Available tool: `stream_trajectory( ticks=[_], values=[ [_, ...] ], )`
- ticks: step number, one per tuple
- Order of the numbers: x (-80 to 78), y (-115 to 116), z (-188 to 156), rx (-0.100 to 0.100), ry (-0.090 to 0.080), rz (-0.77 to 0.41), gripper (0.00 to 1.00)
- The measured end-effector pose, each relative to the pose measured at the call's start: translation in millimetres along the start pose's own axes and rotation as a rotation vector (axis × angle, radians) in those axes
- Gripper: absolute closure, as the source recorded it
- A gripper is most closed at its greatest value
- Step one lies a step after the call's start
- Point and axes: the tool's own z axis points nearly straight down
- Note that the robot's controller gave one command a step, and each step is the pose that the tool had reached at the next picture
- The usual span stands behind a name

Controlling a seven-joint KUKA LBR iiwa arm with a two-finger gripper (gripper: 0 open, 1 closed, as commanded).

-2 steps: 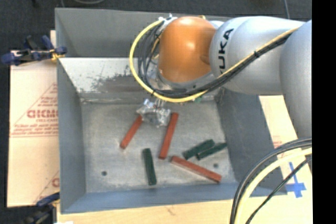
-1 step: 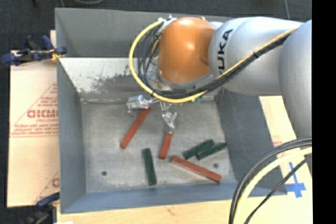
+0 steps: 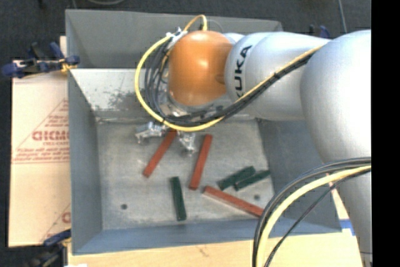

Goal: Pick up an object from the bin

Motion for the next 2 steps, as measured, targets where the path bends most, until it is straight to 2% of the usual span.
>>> stream_trajectory(
  ticks=[1,2],
  values=[
    [-0.1,-0.2,-1.3,-0.001,-0.002,0.006,1.00],
    [-2.5,6.9,-157.9,0.000,0.001,-0.064,1.00]
  ],
)
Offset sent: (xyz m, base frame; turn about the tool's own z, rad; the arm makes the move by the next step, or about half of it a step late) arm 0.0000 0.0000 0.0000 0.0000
